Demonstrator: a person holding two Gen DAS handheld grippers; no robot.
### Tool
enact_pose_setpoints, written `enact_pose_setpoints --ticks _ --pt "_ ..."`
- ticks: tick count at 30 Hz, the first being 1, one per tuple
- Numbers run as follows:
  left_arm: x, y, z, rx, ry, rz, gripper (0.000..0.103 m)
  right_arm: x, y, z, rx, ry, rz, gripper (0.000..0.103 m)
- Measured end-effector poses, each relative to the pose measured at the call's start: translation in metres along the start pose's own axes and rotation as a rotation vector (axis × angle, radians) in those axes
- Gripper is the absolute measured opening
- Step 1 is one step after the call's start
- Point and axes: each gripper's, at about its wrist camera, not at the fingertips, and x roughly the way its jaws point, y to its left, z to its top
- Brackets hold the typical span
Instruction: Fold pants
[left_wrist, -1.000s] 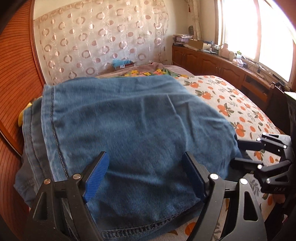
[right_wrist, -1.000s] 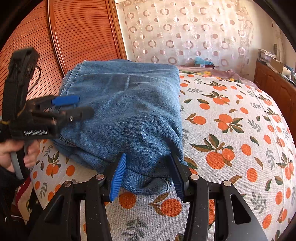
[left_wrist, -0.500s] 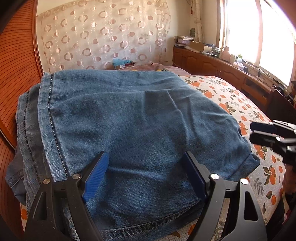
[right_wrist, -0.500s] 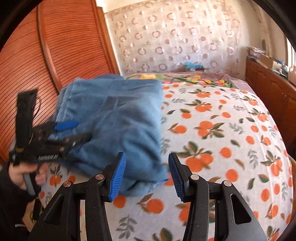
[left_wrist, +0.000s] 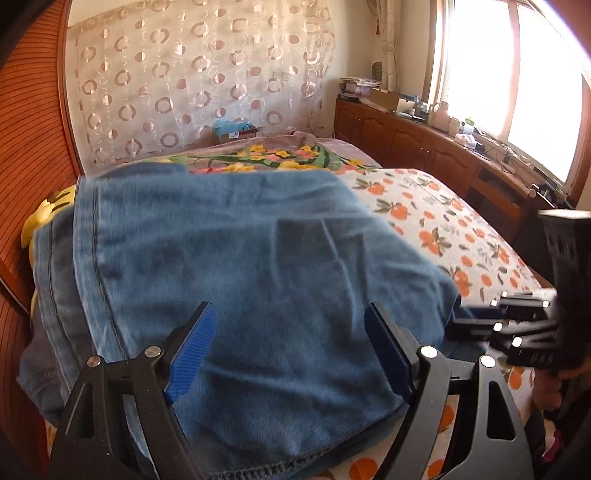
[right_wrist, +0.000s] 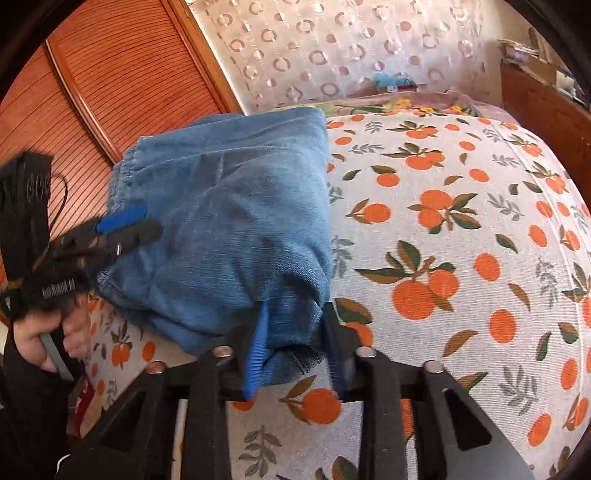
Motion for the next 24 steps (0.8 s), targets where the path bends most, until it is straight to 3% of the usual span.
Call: enact_pose_setpoints --ticks 3,7,12,20,24 --pt "0.004 -0.006 0.021 0.017 0.007 -0.002 0.083 -0.006 0.000 0.001 -0.010 -0.037 0.023 0.006" --pt "0.021 -0.017 0.050 0.029 0.039 -0.037 0.083 -0.024 0.004 -0.002 -0.019 -0.112 0.055 0.006" --pt "0.055 -0.030 0.077 0.046 0.123 -0.060 0.078 -0.020 0.003 -0.010 -0.022 -0.115 0.037 0.006" --pt "0.122 -0.061 0.106 0.119 0.283 -0.053 0.071 -0.011 0.006 -0.014 -0.022 -0.109 0.042 0.006" --pt "0.150 -0.065 0.107 0.120 0.358 0.013 0.069 -0.014 0.002 -0.013 -0.009 -0.108 0.058 0.006"
